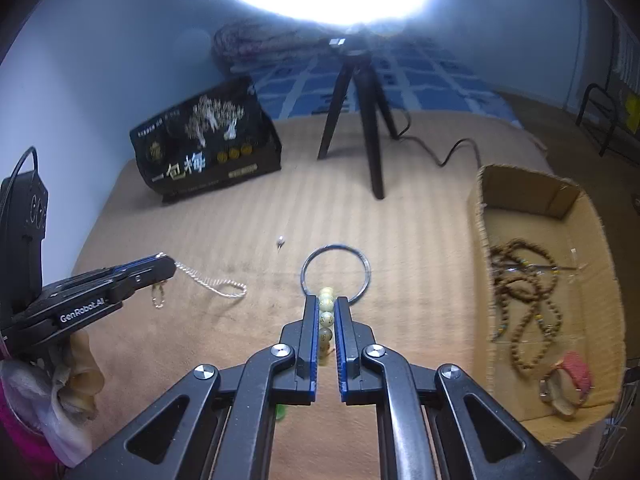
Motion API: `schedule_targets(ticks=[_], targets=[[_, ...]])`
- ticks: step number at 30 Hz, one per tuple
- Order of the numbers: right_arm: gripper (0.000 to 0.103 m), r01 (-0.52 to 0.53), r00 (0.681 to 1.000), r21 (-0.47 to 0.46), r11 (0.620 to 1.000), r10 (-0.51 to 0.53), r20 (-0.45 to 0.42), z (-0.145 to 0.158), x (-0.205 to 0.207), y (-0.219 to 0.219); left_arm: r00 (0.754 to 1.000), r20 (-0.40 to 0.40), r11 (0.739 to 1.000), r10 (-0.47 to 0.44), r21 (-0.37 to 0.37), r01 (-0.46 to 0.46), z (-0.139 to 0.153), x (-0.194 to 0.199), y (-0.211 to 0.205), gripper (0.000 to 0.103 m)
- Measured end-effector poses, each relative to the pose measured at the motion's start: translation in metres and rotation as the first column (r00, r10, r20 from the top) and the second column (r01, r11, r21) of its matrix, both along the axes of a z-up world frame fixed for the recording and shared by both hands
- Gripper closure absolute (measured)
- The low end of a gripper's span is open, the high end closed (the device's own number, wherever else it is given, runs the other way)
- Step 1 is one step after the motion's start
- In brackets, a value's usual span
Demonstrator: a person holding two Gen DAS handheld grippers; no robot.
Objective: Organize jewelry
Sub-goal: 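Carry the pearl necklace and green bracelet over the cardboard box with both tools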
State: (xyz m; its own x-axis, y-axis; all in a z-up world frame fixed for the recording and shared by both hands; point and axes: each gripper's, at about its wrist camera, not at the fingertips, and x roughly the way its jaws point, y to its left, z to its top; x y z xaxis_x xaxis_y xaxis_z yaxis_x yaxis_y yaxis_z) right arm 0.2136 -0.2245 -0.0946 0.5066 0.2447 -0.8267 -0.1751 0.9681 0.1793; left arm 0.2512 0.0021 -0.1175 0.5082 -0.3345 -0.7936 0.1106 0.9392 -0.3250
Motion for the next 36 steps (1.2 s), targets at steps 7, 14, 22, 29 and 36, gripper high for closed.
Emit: schedule_targets(ticks=[7,14,22,29,36], targets=[[0.098,0.035,0.998,-0.009,0.999,-0.034,0.060,0.025,-0.016,-0.029,0.999,0.047,0.999,-0.003,-0.033,0.004,0.024,-0.015,-0.002,0.097],[0.098,0.090,0.990,-0.008,0.996,-0.089,0.110,0.046,-0.029,-0.066,0.994,0.099,0.997,-0.050,-0.058,0.056,0.050,-0.028,-0.027,0.097],[0.098,0.162,0.976,-0.001,0.987,-0.160,0.148,0.060,-0.038,-0.107,0.979,0.151,0.984,-0.136,-0.092,0.151,0.080,-0.042,-0.071,0.097],[0.098,0.215,0.965,0.010,0.977,-0.214,0.154,0.063,-0.041,-0.139,0.960,0.175,0.963,-0.218,-0.123,0.241,0.092,-0.048,-0.122,0.097],[0.098,0.262,0.953,0.014,0.965,-0.261,0.151,0.059,-0.041,-0.166,0.943,0.181,0.943,-0.278,-0.133,0.304,0.096,-0.050,-0.170,0.097]])
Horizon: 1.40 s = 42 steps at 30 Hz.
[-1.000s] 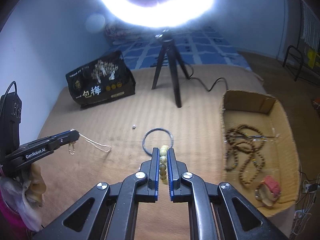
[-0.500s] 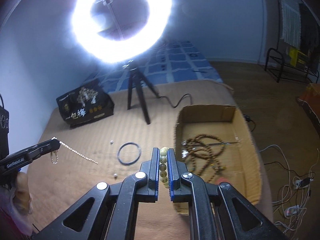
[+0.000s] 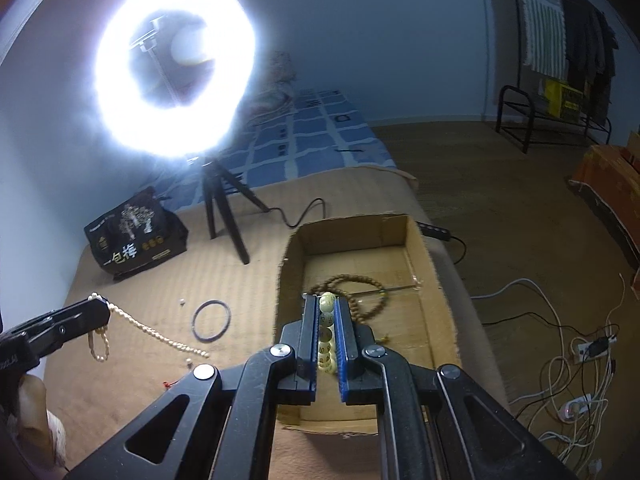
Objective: Organize jewelry
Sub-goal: 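Carry the pearl necklace and green bracelet over the cardboard box with both tools, then open both tools, dropping necklace and bracelet into the box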
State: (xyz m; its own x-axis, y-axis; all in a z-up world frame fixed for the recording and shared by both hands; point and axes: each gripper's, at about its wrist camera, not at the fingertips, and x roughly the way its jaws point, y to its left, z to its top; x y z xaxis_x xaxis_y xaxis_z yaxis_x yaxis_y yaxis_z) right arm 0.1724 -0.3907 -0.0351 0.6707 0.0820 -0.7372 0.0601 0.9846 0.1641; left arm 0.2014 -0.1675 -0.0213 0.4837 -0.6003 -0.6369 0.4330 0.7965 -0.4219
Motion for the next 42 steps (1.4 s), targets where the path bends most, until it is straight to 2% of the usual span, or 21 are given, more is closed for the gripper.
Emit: schedule_targets(ticks=[12,20,28,39,41,42], targets=[[0.098,0.058,0.998,0.017,0.998,-0.057,-0.033,-0.018,0.009,-0.032,0.997,-0.011,0.997,-0.082,0.005,0.082,-0.009,0.005,-0.065,0.097],[0.098,0.073,0.994,0.014,0.997,-0.071,-0.079,-0.038,0.015,-0.043,0.993,-0.050,0.993,-0.108,0.051,0.111,-0.035,0.011,-0.093,0.097],[0.098,0.083,0.991,0.006,0.997,-0.082,-0.102,-0.048,0.018,-0.048,0.990,-0.086,0.989,-0.108,0.092,0.115,-0.060,0.013,-0.102,0.097],[0.098,0.093,0.990,0.009,0.996,-0.091,-0.109,-0.052,0.018,-0.052,0.990,-0.099,0.988,-0.103,0.109,0.114,-0.070,0.015,-0.102,0.097],[0.097,0.086,0.991,0.014,0.996,-0.084,-0.108,-0.053,0.018,-0.052,0.990,-0.099,0.987,-0.103,0.114,0.114,-0.069,0.015,-0.102,0.097],[0.091,0.087,0.990,0.011,0.996,-0.085,-0.108,-0.052,0.018,-0.051,0.990,-0.094,0.987,-0.100,0.119,0.111,-0.069,0.015,-0.102,0.097]])
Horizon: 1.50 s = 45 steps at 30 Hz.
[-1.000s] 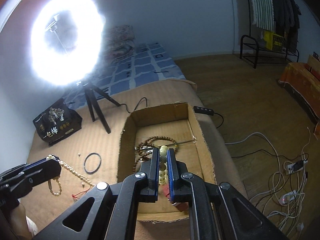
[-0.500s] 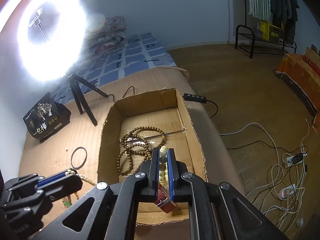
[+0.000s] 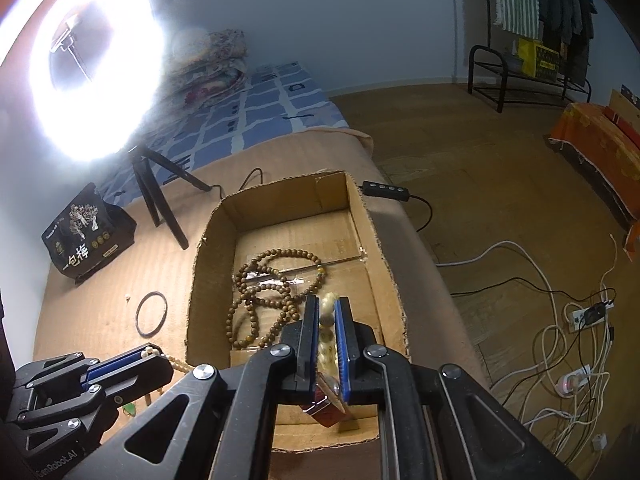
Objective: Organize jewelry
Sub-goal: 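Open both tools, dropping necklace and bracelet into the box, then move both tools toward the jade pendant and blue bangle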
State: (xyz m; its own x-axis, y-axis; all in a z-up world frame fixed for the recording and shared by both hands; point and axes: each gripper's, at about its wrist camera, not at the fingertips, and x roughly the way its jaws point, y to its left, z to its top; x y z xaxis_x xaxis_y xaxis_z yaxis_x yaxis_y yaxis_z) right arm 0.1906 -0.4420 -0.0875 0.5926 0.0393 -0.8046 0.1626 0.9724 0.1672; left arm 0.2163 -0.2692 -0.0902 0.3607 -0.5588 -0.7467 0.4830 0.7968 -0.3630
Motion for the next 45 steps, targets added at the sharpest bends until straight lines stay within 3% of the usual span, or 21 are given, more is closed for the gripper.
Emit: schedule_targets(ticks=[1,3,5,6,7,11,18,26,45], targets=[[0.078,0.002,1.000,-0.005,1.000,-0.002,0.001,0.001,0.000,0.001,1.000,0.002,1.000,0.001,0.006,-0.001,0.000,0.000,0.000,0.097],[0.073,0.003,1.000,-0.005,1.000,-0.003,0.008,0.002,0.000,0.001,1.000,-0.003,1.000,-0.006,0.014,0.006,-0.001,0.001,-0.001,0.095],[0.067,0.012,1.000,-0.007,1.000,-0.012,0.009,0.003,0.000,0.001,1.000,0.004,0.999,-0.002,0.033,0.002,-0.001,0.000,-0.001,0.068],[0.055,0.015,1.000,-0.008,1.000,-0.015,0.011,0.003,0.000,0.002,1.000,0.013,0.999,0.003,0.035,-0.003,0.000,-0.001,0.000,0.063],[0.047,0.017,1.000,-0.009,1.000,-0.017,0.018,0.003,0.000,0.001,1.000,0.019,0.999,0.005,0.035,-0.006,0.000,-0.002,0.001,0.063],[0.042,0.024,0.999,-0.009,1.000,-0.024,0.022,0.004,0.000,0.002,1.000,0.023,0.999,0.011,0.047,-0.012,-0.001,-0.001,0.004,0.063],[0.020,0.027,0.999,-0.001,1.000,-0.027,0.043,0.007,0.001,0.009,0.999,0.035,0.998,0.013,0.061,-0.015,0.000,-0.003,0.014,0.063],[0.015,0.007,0.998,0.018,1.000,-0.009,0.061,0.012,0.001,0.022,0.999,0.041,0.997,0.026,0.068,-0.028,0.003,-0.003,0.040,0.063],[0.014,-0.113,0.991,0.041,0.993,0.110,0.078,0.016,0.011,0.079,0.988,0.053,0.976,0.143,0.155,-0.150,-0.007,0.002,0.169,0.062]])
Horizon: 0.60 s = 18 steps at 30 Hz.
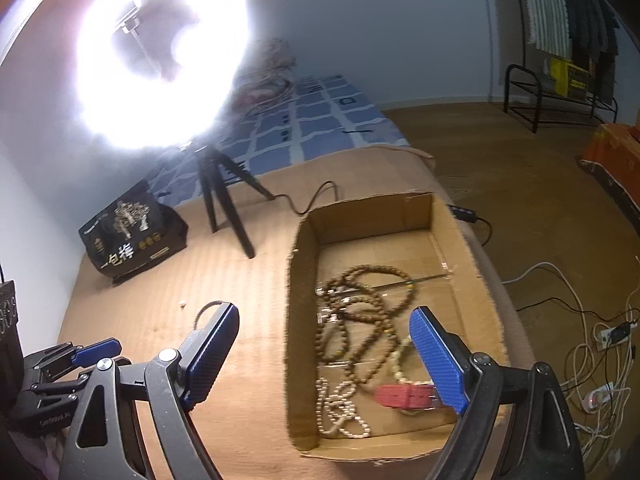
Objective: Organize jewelry
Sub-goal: 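Move both tools toward the jade pendant and blue bangle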
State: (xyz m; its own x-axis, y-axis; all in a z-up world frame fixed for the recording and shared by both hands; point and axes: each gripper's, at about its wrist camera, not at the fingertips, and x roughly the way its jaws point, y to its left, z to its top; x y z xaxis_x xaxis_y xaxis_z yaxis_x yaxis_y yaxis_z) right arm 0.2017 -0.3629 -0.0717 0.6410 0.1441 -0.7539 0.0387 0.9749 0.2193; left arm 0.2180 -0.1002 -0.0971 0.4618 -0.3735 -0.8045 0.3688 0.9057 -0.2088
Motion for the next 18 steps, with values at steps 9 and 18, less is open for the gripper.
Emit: schedule_targets(ticks=[9,18], targets=[[0.015,-0.098,0.995,0.004,0.995,0.098,-0.031,-0.008,0.008,0.043,0.998,-0.058,1.000,0.023,-0.011,-0.024,-0.022,-0.004,0.034,0.062],[0.020,-0.175,0.982,0.006,0.984,0.175,-0.074,-0.023,0.015,0.080,0.992,-0.123,1.000,-0.016,-0.028,0.013,-0.046,-0.009,0.039,0.062]])
